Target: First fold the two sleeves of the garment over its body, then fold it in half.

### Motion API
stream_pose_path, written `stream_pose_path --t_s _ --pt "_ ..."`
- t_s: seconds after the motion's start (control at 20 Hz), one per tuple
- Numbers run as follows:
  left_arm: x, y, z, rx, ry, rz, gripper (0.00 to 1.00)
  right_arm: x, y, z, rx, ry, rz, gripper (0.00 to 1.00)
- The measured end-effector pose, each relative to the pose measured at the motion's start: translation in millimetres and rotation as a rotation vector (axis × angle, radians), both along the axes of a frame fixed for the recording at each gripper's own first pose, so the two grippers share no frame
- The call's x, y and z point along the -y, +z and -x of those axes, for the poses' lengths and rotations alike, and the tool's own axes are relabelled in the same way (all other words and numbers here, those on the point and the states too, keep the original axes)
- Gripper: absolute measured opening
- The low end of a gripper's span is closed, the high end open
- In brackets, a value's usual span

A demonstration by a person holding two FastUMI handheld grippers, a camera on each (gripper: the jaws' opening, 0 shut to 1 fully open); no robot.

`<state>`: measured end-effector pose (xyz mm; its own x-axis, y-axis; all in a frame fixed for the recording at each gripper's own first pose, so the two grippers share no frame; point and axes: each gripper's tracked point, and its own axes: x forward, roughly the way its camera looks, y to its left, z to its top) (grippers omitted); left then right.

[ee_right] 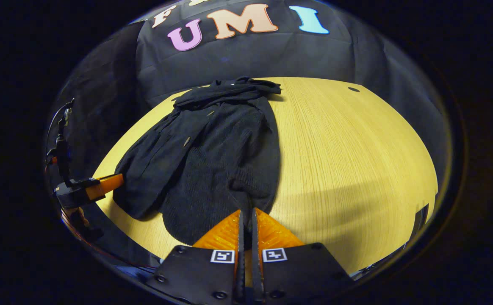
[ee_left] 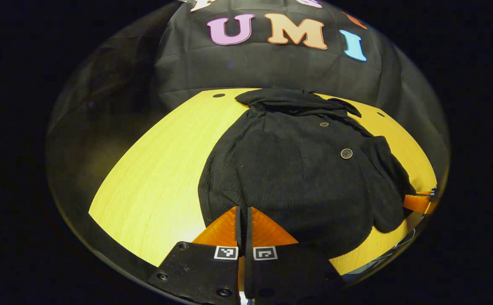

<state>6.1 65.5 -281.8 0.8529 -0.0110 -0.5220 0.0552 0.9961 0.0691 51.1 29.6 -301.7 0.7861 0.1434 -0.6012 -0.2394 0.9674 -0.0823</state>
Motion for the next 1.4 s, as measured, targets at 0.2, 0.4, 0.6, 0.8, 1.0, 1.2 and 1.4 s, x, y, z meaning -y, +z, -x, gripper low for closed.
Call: stream_pose_path --t_s 0.2,0.4,0.6,0.8,1.0,1.2,1.4 --pt "1 3 1 -0.039 0.009 0.045 0.00 0 4 0 -0.029 -0.003 0.023 0.04" --pt "1 14 1 -0.035 0.023 0.061 0.00 0 17 0 -0.036 0.003 0.013 0.04" --pt "10 44 -4 0.015 0.022 0.081 0.00 -6 49 -4 0.013 0.014 -0.016 0.04" --pt "22 86 -21 0.097 0.026 0.124 0.00 -18 91 -16 0.068 0.079 -0.023 0.03" --pt "36 125 -47 0.187 0.020 0.131 0.00 -28 127 -35 0.135 0.154 0.012 0.03" --pt "45 153 -70 0.243 0.033 0.121 0.00 -36 152 -59 0.169 0.212 0.030 0.03" --pt "51 176 -97 0.260 0.057 0.143 0.00 -43 189 -91 0.236 0.226 0.038 0.07"
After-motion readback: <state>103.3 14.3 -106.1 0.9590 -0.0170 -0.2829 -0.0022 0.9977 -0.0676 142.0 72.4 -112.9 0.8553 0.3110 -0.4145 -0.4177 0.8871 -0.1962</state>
